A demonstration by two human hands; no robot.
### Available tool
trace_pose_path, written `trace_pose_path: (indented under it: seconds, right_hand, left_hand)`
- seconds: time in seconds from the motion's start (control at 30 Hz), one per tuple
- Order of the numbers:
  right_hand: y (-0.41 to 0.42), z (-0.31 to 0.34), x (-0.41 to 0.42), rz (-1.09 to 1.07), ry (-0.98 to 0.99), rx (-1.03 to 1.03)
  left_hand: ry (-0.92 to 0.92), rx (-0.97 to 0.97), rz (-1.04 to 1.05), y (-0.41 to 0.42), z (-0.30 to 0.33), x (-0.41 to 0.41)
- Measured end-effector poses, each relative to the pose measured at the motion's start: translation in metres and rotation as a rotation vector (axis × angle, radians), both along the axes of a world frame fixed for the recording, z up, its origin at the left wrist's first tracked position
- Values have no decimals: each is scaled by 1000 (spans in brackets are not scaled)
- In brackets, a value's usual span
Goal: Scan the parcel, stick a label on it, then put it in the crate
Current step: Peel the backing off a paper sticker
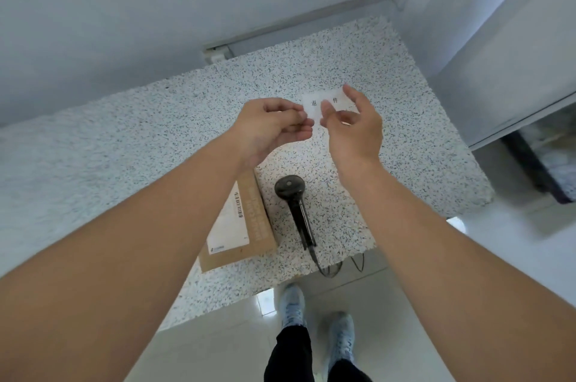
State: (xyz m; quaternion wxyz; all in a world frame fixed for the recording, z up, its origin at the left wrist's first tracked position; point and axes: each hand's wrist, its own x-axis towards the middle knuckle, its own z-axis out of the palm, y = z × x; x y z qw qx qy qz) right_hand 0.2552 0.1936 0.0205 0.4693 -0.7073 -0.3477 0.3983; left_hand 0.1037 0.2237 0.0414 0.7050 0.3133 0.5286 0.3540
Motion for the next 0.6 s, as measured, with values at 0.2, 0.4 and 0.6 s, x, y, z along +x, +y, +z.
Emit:
trace_pose_path:
  seconds: [0.2,0.4,0.6]
  right_hand:
    - [-20,53,-5,53,143,128]
    - [-49,101,-7,181,204,246]
    - [-76,145,-4,277,225,359]
  left_hand:
    - [22,45,42,-37,50,-8]
    - [29,156,170,-81,98,-12]
    - [17,287,301,-119,144,-10]
